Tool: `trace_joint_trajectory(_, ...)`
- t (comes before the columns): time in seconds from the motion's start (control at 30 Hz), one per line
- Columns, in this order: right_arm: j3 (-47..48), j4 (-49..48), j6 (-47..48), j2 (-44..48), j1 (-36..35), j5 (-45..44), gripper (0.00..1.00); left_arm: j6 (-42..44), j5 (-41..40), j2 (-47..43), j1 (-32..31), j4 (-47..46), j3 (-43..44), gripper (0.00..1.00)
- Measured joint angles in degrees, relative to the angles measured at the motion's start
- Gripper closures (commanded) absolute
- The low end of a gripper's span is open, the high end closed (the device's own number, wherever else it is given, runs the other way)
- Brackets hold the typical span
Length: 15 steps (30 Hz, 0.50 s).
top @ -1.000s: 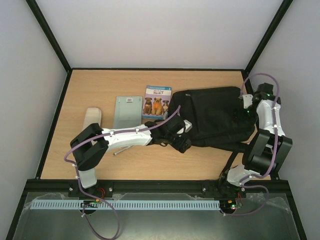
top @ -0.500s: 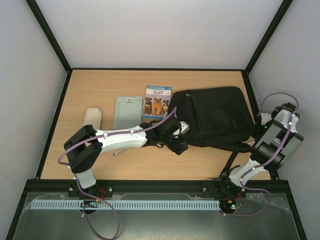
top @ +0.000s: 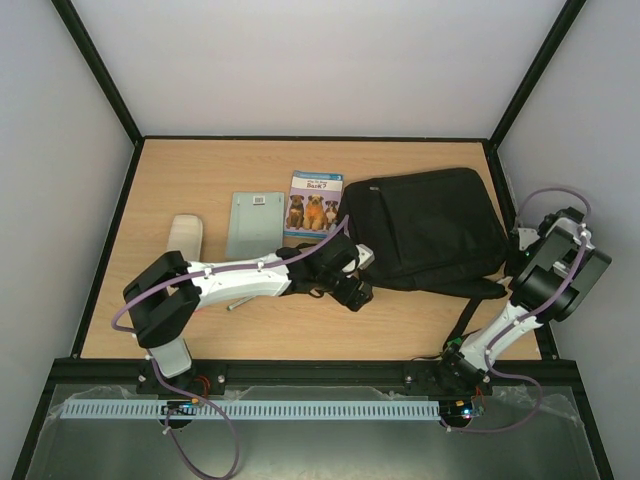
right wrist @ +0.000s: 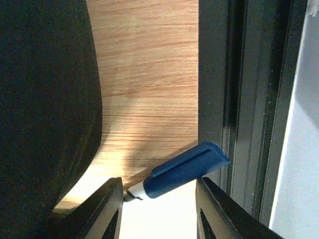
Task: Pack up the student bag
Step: Pick up the stationery from the corner of the board.
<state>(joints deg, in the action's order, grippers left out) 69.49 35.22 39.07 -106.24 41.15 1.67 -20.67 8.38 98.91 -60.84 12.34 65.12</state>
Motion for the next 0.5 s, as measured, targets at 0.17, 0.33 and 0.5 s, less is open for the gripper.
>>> trace_joint_trajectory(0.17,-3.3,-3.5,1.9,0.9,-0.2,-1.7,0.62,-0.4,0.0,0.0,0.0,-0.1,0.0,0.09)
trace_joint_trajectory(0.33,-8.7,-5.2,4.2,5.4,-0.2,-3.8,0.70,-0.6,0.0,0.2,0.0,-0.7,0.0,0.09)
trace_joint_trajectory(0.5,-13.8,-5.3,5.8,9.8,-0.2,-4.4,0.86,-1.0,0.0,0.3,0.0,-1.4,0.0,0.09)
